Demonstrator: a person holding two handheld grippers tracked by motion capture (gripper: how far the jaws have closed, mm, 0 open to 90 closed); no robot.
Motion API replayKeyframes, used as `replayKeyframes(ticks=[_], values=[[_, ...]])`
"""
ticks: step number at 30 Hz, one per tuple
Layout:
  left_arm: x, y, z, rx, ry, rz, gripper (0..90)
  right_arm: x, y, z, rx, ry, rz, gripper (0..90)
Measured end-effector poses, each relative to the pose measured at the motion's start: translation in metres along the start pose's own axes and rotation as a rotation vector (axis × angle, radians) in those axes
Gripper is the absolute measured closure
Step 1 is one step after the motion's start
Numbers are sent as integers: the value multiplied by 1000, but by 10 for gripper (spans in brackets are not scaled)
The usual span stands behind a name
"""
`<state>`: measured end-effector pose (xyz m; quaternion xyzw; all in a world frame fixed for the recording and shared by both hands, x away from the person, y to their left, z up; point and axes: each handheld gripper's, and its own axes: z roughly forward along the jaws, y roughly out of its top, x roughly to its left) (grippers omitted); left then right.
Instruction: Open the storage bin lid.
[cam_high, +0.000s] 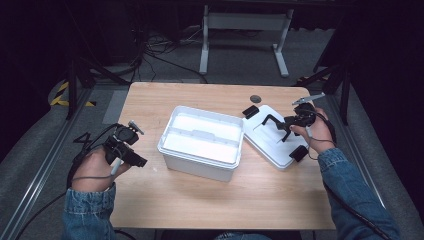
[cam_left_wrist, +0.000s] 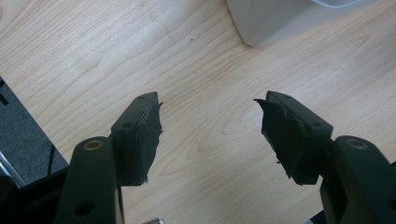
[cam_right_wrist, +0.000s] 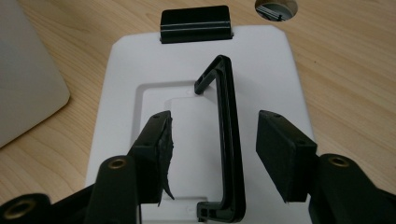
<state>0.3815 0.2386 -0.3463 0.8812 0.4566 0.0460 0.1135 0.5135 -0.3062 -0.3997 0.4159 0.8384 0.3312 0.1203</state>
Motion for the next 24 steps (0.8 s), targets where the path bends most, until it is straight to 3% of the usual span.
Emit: replayKeyframes(ticks=[5, 15, 21, 24], values=[[-1, -4, 0, -4, -10, -19, 379, 14, 6, -13, -26, 6, -39, 462], [-3, -5, -1, -2, -10, -20, 379, 59, 9, -42, -75, 88, -116, 462], [-3, -5, -2, -5, -11, -25, 379, 73, 1, -52, -83, 128, -124, 461], [-3, -2, -2, -4, -11, -5, 379, 81, -7, -58, -90, 153, -121, 461]])
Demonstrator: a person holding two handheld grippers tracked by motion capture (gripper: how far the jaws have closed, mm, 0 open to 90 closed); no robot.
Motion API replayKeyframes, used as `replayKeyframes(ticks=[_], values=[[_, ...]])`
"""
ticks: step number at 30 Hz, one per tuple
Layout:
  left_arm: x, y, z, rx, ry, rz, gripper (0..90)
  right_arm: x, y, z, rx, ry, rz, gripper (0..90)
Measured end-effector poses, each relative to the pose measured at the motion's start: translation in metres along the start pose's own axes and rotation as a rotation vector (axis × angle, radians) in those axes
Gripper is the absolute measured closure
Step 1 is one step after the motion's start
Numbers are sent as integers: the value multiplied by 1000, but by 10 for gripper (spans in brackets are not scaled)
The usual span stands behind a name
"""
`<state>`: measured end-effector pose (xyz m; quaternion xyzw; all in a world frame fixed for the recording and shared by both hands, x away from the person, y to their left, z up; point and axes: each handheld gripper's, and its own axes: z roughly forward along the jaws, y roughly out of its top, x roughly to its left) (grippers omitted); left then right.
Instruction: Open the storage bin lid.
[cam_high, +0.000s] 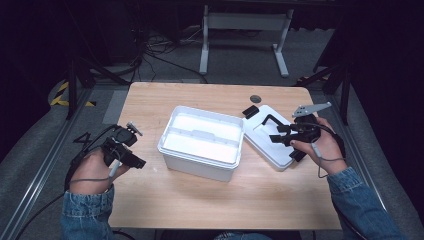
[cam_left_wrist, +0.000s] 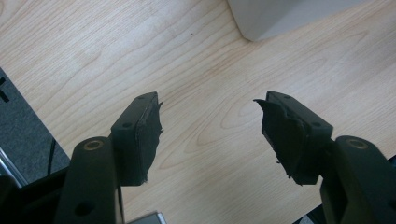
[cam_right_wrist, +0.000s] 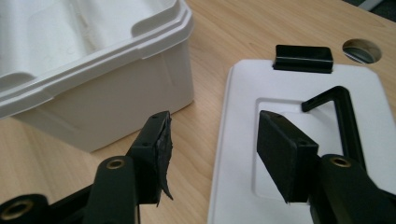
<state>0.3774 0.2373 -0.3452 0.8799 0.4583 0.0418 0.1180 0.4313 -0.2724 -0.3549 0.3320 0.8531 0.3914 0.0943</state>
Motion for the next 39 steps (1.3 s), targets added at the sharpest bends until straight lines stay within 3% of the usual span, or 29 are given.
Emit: replayKeyframes(ticks=[1, 15, 19, 20, 24, 25, 26, 35, 39], values=[[0, 1, 0, 3, 10, 14, 379, 3, -3, -1, -1, 7, -3, 461], [-1, 3, 1, 7, -4, 3, 379, 37, -33, -7, 7, 71, -13, 458], [0, 4, 1, 8, 10, 22, 379, 47, -40, -3, 23, 80, -32, 458], [-1, 4, 1, 7, -3, 6, 379, 48, -40, -2, 26, 77, -36, 458], [-2, 4, 1, 10, -3, 9, 379, 55, -44, 1, 38, 81, -42, 458], [0, 5, 0, 10, 11, 31, 379, 56, -45, 2, 42, 83, -46, 458], [-1, 5, 1, 6, -2, 14, 379, 57, -46, 4, 46, 85, -51, 458], [-1, 6, 0, 4, -4, 20, 378, 68, -56, 19, 62, 65, -68, 476], [-1, 6, 1, 8, -11, 20, 377, 71, -62, 27, 71, 80, -57, 483]])
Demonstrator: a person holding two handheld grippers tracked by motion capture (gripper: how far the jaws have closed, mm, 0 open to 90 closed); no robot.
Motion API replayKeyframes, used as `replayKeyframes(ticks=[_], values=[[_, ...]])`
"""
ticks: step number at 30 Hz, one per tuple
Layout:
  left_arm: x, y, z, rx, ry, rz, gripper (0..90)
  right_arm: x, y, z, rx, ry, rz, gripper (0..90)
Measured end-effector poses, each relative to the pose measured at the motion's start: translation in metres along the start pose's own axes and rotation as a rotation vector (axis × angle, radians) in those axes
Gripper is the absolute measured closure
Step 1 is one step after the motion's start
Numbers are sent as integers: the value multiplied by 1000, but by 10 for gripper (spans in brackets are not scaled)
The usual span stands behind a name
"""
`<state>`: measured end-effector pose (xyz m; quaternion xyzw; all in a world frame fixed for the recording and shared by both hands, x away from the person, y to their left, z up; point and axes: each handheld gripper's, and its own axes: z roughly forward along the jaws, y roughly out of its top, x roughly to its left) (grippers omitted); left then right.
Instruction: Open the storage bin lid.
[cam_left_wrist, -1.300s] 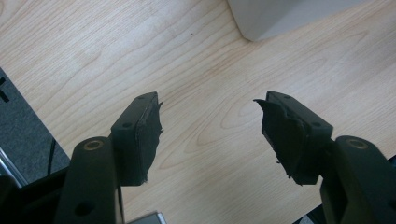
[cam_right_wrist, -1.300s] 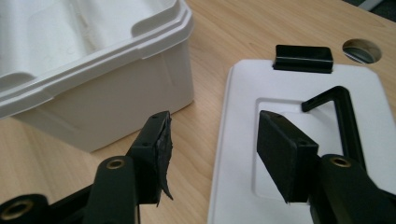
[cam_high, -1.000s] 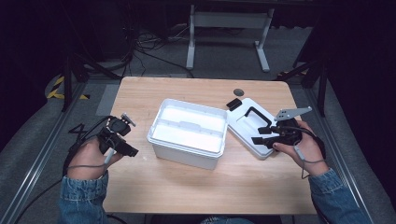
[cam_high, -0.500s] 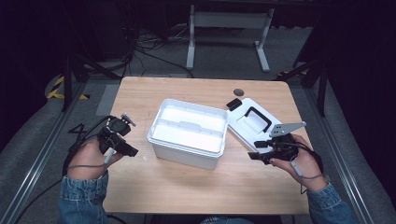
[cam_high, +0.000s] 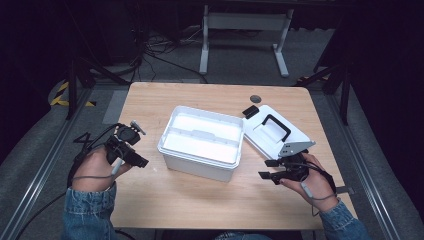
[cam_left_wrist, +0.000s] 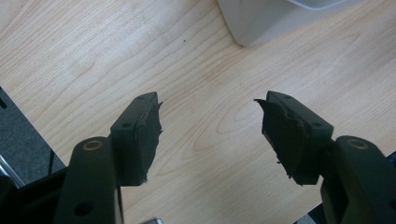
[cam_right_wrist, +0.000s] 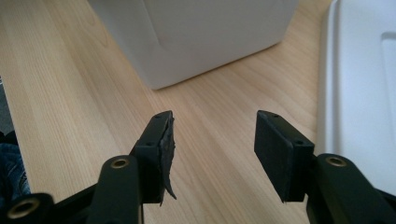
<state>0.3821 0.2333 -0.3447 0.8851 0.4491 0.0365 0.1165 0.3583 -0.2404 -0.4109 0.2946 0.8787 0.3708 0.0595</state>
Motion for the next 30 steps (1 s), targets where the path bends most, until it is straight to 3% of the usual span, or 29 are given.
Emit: replayKeyframes(ticks=[4, 8, 26, 30], values=[[0, 0, 0, 2, -5, -4, 377, 1, -7, 10, 14, 8, 3, 485], [-1, 1, 0, 4, -5, -2, 376, 3, -15, 22, 28, -16, -28, 479], [0, 1, 0, 5, -7, 5, 375, 7, -35, 51, -33, -9, -64, 456], [0, 2, 0, -18, 7, 0, 352, 9, -36, 54, -37, -5, -71, 451]])
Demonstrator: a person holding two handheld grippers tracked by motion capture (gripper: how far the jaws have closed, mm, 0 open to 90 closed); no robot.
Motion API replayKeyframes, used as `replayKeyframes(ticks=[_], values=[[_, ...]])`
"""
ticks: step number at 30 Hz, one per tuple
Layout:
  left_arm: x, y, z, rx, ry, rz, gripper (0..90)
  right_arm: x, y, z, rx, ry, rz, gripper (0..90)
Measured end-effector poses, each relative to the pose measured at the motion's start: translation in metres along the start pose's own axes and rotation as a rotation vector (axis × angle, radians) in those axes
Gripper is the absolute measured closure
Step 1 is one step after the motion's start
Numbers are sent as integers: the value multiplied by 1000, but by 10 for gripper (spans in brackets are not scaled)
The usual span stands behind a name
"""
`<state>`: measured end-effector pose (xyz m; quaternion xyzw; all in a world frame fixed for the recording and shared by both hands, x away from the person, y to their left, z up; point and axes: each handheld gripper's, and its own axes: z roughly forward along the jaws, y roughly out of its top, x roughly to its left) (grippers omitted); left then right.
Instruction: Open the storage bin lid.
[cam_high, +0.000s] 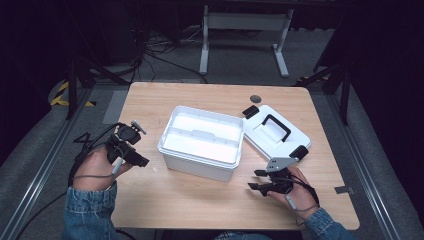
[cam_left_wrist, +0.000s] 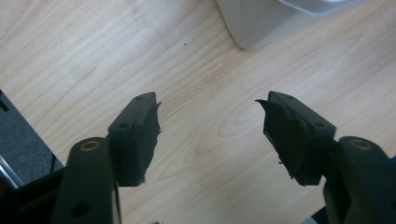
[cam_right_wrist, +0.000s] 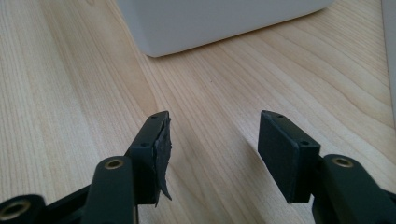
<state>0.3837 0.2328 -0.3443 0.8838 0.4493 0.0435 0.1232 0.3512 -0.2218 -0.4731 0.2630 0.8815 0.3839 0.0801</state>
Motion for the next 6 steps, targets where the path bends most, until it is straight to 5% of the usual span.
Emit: replayKeyframes(ticks=[6], values=[[2, 0, -2, -13, 17, 9, 346, -2, -4, 3, -3, 0, 9, 442]])
